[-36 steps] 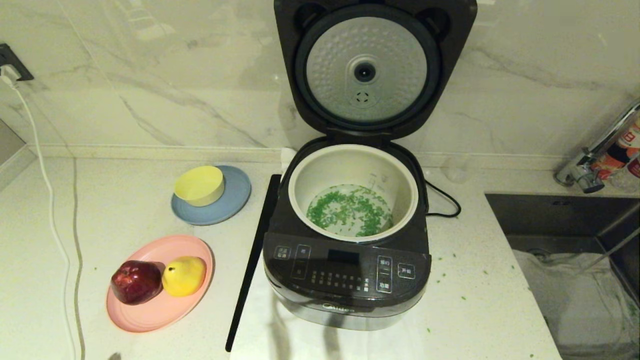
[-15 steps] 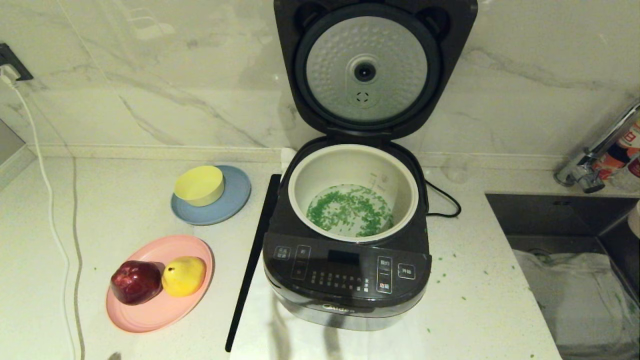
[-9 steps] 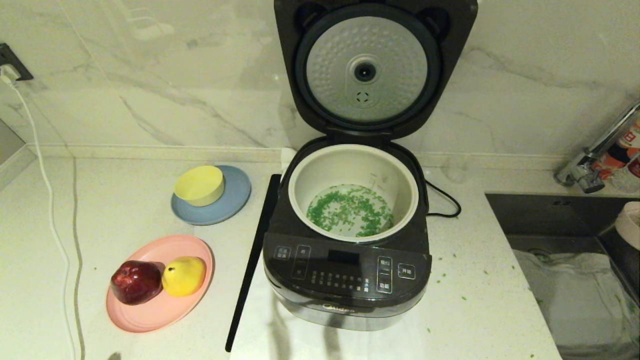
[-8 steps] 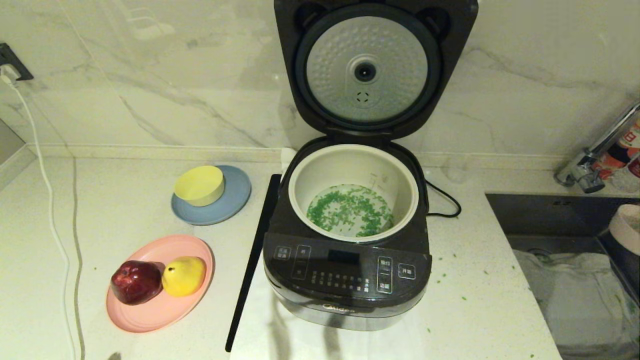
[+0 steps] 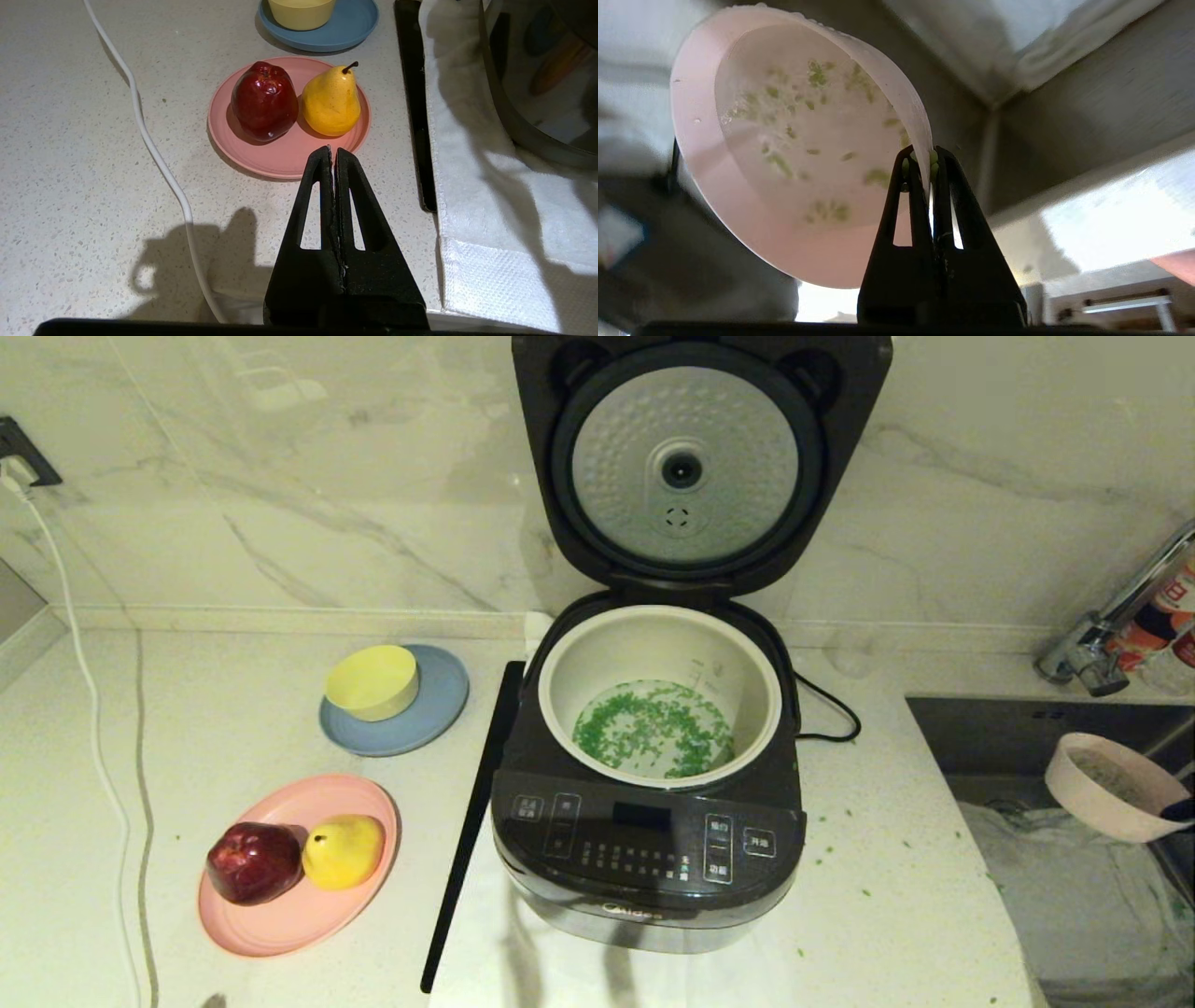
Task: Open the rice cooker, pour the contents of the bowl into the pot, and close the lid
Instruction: Pour the water from the bowl into the rice cooker
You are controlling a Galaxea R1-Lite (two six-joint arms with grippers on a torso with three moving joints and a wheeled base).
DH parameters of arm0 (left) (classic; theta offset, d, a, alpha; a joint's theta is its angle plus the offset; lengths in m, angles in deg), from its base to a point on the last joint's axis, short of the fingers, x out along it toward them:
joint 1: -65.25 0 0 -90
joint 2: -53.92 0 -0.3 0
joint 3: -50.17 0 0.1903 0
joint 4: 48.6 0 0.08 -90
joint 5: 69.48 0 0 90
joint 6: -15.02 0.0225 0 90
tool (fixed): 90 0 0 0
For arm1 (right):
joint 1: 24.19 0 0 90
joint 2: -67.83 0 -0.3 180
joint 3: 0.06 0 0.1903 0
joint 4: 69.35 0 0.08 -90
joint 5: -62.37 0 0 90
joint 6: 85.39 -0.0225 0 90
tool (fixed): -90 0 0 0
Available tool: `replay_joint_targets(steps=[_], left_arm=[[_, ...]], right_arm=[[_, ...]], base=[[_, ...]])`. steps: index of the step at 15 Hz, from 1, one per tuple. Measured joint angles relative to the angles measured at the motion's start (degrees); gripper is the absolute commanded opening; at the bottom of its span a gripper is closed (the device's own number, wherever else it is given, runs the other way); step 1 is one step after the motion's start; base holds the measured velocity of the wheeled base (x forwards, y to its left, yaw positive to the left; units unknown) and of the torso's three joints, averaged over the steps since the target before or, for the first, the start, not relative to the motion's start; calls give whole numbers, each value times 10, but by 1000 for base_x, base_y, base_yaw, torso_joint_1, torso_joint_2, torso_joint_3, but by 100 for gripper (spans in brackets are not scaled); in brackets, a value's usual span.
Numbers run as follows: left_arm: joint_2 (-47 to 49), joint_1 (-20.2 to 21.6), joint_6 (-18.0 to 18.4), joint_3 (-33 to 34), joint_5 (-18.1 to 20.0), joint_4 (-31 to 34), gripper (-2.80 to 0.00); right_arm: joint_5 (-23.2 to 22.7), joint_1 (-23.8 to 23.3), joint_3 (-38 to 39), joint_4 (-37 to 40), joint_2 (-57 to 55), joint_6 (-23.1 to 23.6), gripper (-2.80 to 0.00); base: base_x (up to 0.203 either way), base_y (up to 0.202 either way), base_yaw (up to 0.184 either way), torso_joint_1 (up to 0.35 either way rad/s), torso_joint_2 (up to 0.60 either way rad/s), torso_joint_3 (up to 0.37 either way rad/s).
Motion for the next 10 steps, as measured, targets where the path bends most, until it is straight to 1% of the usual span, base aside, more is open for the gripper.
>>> replay_joint_targets(steps=[3, 6, 8, 10], left_arm=[[0, 0, 0, 0, 0, 0, -280], [0, 0, 0, 0, 0, 0, -280], [0, 0, 0, 0, 0, 0, -280], [0, 0, 0, 0, 0, 0, -280]], right_arm=[[1, 51, 28, 3, 68, -4, -280], [9, 121, 40, 10, 131, -6, -280], [39, 185, 39, 16, 160, -13, -280], [79, 253, 25, 16, 183, -37, -280]], base=[[0, 0, 0, 0, 0, 0], [0, 0, 0, 0, 0, 0], [0, 0, 0, 0, 0, 0], [0, 0, 0, 0, 0, 0]])
